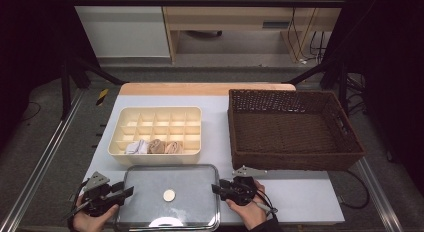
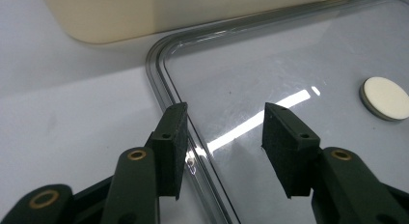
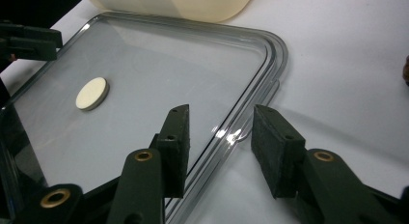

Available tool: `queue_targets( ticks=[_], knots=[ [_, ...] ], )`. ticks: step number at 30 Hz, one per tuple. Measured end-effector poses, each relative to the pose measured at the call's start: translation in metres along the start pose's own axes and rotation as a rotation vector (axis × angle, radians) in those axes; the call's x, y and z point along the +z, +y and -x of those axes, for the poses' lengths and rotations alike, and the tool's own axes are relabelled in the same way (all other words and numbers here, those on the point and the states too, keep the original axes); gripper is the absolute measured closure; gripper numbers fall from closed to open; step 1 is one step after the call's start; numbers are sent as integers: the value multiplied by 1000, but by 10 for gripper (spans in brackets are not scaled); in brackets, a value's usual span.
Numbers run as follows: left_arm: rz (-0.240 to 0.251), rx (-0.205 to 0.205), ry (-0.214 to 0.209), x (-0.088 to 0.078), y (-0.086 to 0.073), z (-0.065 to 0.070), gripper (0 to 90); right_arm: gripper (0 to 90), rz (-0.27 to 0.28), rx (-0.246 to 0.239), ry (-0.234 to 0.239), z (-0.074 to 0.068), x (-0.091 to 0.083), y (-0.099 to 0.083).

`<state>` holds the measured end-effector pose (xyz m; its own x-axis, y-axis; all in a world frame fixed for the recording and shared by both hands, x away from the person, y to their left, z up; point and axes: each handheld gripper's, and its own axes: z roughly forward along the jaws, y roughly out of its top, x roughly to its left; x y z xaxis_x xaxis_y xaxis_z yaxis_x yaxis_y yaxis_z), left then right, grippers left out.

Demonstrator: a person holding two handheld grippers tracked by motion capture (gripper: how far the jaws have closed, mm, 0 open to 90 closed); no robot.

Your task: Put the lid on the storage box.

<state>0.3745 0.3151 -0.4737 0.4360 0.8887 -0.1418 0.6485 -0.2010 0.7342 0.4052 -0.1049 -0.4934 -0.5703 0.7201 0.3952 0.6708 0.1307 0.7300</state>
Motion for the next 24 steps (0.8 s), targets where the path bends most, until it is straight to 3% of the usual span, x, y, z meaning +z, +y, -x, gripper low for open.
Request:
queue_targets(
  ticks=[7, 12, 16, 24],
  knots=[
    [-29, -18, 43, 0, -4, -2, 476, 574, -2, 14, 2, 0, 0, 0],
    [-35, -6, 24, 0, -4, -1, 471, 559, -3, 19, 5, 0, 0, 0],
    [-32, -22, 10, 0, -4, -3, 466, 549, 1, 27, 5, -1, 1, 0],
    [-30, -28, 22, 0, -4, -3, 506, 543, 24, 89, 13, 2, 4, 2]
  ],
)
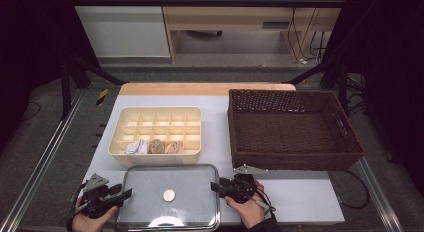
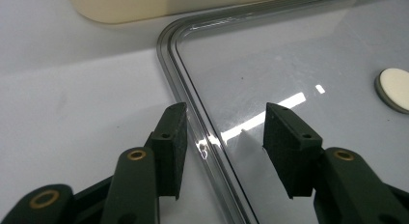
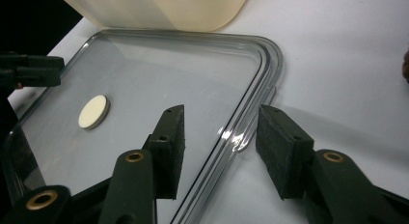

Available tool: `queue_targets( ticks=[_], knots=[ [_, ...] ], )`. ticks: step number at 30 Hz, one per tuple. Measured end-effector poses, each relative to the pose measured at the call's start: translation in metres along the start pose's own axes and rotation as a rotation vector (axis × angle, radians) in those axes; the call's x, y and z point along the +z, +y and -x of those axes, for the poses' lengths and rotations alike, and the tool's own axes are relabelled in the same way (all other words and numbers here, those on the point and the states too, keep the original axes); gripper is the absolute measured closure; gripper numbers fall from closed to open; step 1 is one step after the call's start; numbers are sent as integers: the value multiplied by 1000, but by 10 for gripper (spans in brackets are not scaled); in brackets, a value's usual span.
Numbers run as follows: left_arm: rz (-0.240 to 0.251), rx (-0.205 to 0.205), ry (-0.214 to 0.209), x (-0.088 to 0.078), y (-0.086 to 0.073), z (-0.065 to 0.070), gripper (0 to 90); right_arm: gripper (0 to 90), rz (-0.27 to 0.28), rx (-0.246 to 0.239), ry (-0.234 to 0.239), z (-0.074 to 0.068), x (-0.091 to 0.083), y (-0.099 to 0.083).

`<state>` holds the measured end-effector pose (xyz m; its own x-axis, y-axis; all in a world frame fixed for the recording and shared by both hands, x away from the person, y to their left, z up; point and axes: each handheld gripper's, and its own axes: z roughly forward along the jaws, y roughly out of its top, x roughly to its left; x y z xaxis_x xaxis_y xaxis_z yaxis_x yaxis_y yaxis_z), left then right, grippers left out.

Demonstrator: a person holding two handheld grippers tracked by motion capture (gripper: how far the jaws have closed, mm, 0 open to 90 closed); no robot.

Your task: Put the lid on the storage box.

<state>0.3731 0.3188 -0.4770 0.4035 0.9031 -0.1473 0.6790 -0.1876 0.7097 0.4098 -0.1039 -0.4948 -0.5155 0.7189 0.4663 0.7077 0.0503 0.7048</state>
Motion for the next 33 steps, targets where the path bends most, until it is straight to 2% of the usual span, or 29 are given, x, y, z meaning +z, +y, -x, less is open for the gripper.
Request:
queue_targets(
  ticks=[7, 10, 19, 25, 31, 33],
  knots=[
    [1, -1, 1, 0, 0, 0, 514, 569, 24, 63, 21, 2, -3, 1],
    [5, -3, -3, 0, -1, 0, 510, 568, 44, 62, 27, 1, -6, 1],
    [16, -11, -26, 0, -2, -3, 478, 572, 130, 59, 95, -8, -22, 10],
    [20, -18, -41, 0, -3, -4, 469, 567, 169, 32, 91, -12, -23, 14],
    [19, -17, -49, -1, -3, -5, 454, 542, 212, 32, 92, -14, -20, 17],
    [24, -34, -58, 0, -3, -5, 445, 545, 239, 40, 104, -14, -21, 18]
  ],
)
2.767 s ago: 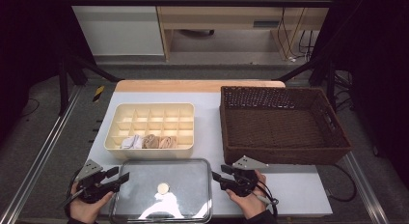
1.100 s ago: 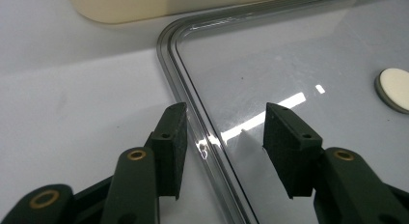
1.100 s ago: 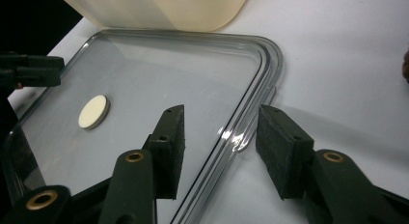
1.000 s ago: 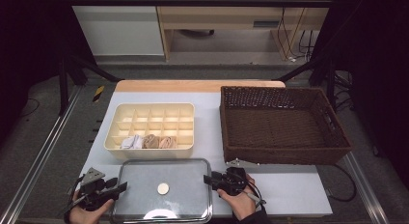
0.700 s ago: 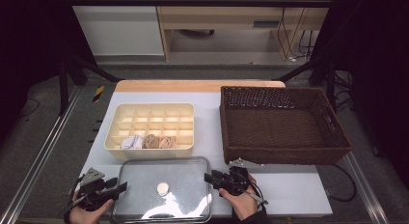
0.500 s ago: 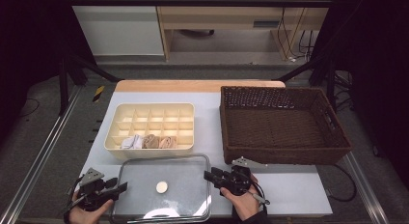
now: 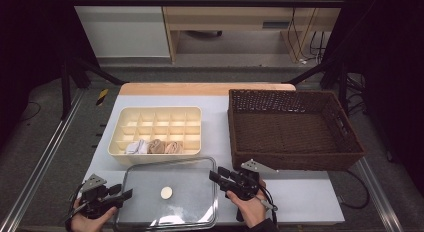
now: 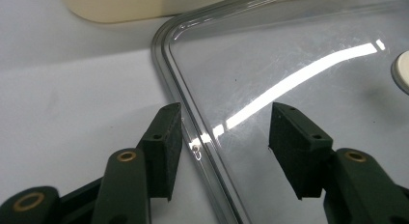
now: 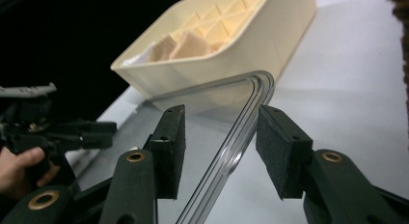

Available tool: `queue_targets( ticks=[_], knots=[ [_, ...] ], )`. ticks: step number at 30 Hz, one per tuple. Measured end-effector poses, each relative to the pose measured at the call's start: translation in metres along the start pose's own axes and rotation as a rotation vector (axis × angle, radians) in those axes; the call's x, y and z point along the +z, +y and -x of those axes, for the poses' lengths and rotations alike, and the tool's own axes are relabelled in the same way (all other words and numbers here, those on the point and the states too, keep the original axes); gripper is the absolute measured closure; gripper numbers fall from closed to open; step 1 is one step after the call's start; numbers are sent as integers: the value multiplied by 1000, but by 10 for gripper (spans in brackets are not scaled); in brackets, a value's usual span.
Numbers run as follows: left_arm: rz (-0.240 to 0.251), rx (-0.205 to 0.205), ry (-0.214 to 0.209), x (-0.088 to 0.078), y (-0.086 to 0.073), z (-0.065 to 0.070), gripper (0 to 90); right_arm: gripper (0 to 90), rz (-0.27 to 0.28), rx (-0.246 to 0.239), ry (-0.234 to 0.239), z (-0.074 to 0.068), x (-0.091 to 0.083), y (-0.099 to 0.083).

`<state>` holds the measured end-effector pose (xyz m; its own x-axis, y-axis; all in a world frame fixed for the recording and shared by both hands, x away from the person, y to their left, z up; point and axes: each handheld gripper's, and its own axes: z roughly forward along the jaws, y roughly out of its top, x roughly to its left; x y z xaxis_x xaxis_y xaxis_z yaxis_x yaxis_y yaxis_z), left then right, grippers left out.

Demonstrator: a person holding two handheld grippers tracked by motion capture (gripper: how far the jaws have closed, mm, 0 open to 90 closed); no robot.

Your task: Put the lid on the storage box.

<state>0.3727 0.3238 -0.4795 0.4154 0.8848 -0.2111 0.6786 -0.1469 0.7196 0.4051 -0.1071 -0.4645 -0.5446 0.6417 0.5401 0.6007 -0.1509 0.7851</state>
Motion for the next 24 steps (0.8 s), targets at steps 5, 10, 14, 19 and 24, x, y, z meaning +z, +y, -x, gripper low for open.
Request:
queue_targets(
  ticks=[5, 10, 14, 19, 24],
  knots=[
    [1, -1, -5, 0, 0, 0, 423, 533, 15, 0, 9, -3, 0, 3],
    [2, 0, -7, 0, 0, 0, 418, 526, 21, 2, 8, -3, 2, 4],
    [5, -3, -12, 0, 0, -1, 418, 536, 38, 0, 8, -4, 3, 7],
    [12, -16, -26, 0, -1, -3, 415, 596, -20, 4, 50, -8, 13, 3],
    [17, -4, -15, 1, -1, -1, 418, 601, -124, -29, 52, -11, 20, -6]
  ],
)
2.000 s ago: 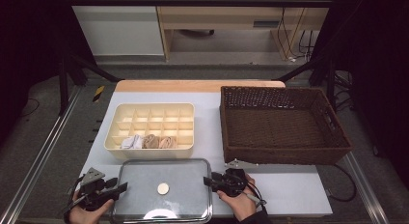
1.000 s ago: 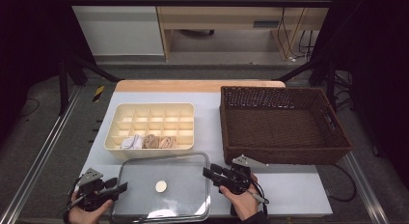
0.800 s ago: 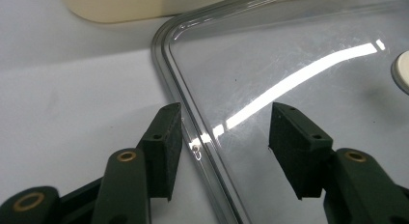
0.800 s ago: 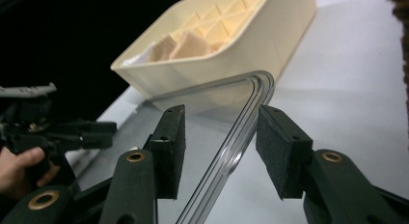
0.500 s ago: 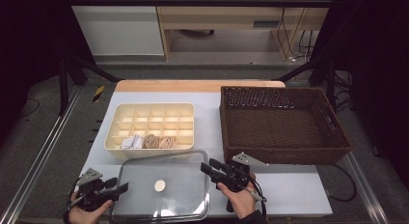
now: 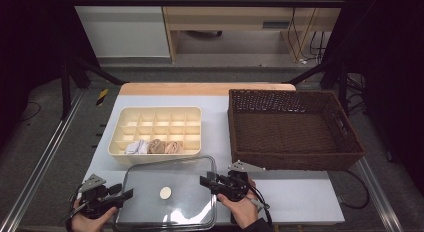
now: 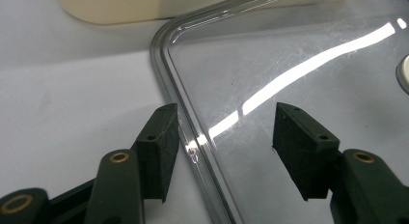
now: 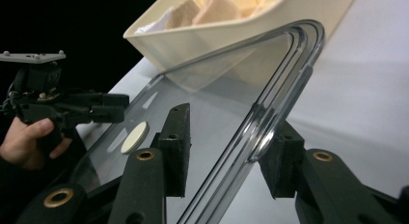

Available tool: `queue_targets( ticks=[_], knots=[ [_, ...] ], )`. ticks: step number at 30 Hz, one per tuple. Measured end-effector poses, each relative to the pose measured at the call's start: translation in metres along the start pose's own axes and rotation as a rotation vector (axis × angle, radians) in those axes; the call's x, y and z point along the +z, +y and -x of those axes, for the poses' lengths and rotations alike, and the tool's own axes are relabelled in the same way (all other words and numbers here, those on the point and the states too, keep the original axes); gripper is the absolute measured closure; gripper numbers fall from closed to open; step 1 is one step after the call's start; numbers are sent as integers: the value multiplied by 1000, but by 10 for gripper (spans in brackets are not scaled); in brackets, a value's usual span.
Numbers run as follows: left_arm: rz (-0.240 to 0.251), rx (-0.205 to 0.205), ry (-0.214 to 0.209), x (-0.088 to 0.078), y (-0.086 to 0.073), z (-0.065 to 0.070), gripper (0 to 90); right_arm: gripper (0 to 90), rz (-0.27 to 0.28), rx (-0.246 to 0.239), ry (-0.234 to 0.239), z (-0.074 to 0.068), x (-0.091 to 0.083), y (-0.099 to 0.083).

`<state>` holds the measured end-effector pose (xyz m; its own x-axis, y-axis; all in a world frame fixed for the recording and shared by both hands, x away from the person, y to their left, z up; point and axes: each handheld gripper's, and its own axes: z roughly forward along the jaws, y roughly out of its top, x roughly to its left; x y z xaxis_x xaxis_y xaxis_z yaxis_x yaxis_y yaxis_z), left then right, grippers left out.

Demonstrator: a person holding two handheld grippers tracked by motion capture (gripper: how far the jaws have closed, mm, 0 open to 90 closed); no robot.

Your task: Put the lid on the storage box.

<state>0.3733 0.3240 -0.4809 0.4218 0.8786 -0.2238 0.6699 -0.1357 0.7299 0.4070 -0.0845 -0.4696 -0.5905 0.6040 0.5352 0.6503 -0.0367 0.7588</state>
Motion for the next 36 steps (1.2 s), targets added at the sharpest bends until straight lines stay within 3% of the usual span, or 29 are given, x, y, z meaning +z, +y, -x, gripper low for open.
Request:
queue_targets(
  ticks=[4, 8, 16, 21, 27, 31, 36],
  knots=[
    [3, -3, -8, 0, 1, -1, 405, 611, -57, 16, -8, 6, -5, -2],
    [5, -8, -12, 0, 1, -2, 387, 632, -77, 37, -1, 11, -9, -5],
    [7, -32, -25, 0, 2, -5, 328, 647, -95, 13, -9, 14, -10, -6],
    [-3, -23, -47, 1, 3, -3, 324, 652, -100, -4, -10, 14, -10, -6],
    [1, -39, -61, -1, 3, -2, 366, 659, -114, -24, -16, 14, -12, -5],
    [49, -57, -50, -10, 4, -1, 456, 659, -127, -29, -33, 15, -11, -5],
    [80, -67, -41, -15, 6, 1, 490, 665, -118, -32, -31, 11, -14, -3]
  ],
)
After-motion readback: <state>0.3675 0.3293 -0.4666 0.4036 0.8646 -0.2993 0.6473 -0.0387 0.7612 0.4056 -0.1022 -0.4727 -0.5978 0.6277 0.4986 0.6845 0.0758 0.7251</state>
